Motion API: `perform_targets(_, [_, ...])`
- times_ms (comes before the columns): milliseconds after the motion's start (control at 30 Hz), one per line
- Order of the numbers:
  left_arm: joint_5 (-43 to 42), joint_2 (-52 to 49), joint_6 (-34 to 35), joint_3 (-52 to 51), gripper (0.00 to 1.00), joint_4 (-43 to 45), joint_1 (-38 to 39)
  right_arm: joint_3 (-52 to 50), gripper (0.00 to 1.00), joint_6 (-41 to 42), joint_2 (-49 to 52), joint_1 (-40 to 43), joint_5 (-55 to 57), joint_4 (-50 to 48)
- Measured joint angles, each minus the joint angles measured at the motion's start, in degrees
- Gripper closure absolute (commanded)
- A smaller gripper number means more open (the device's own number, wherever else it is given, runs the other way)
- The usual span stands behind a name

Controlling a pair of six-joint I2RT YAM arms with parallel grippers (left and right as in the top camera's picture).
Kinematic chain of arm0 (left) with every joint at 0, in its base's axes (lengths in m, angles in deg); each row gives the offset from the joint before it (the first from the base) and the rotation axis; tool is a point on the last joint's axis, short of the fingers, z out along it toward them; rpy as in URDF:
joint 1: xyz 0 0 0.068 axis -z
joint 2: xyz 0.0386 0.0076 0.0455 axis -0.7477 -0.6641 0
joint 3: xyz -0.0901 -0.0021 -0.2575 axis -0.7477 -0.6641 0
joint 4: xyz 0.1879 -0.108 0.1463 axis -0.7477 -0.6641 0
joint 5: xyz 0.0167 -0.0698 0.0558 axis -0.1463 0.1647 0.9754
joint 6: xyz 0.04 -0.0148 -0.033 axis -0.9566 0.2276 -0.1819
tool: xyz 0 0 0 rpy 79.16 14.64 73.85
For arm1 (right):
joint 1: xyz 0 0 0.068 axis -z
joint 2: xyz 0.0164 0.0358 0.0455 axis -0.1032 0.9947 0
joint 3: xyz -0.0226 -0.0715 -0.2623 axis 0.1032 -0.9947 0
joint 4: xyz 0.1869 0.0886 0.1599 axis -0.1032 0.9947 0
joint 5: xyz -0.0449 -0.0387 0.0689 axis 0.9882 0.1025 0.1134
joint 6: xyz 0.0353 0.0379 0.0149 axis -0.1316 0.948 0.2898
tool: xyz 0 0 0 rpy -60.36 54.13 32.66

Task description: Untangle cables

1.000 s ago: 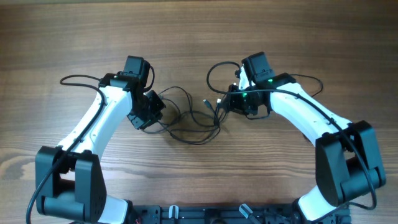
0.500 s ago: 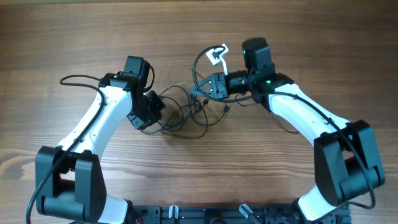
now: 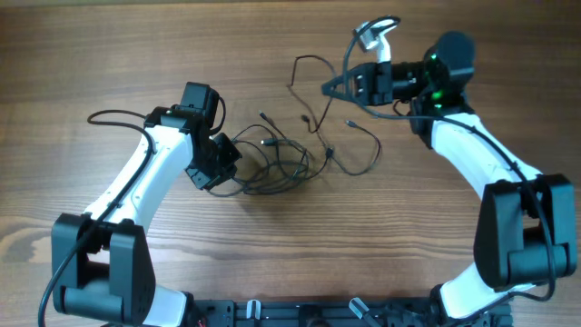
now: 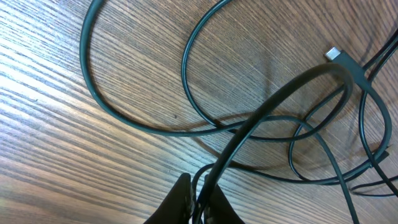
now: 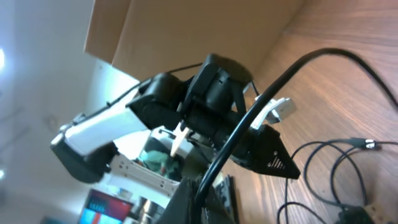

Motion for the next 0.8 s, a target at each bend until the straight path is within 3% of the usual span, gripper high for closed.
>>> perform_targets(167, [0.0,0.0,0.0,0.0,0.91,0.0,0.0,0.24,0.96,-5.22,0.15,1.75,4.81,18.4])
perform_targets(267, [-0.02,0.0,0.0,0.0,0.91,-0.55,0.0,0.2,0.96,-15.34,0.15,1.9,13.51,36.89])
perform_targets(567, [0.0,0.0,0.0,0.0,0.91,-1.01,0.0,3.45,0.95,-39.89,0.22,6.56,38.91,71.73])
perform_targets(667, [0.0,0.0,0.0,0.0,0.91,-1.05,0.0,8.98,0.96,-45.97,0.22,10.73,53.09,84.91])
perform_targets(800, [0.0,-0.04,0.0,0.0,0.91,-0.61,0.0,13.66,0.96,-44.65,0.22,15.74,77.75,97.02])
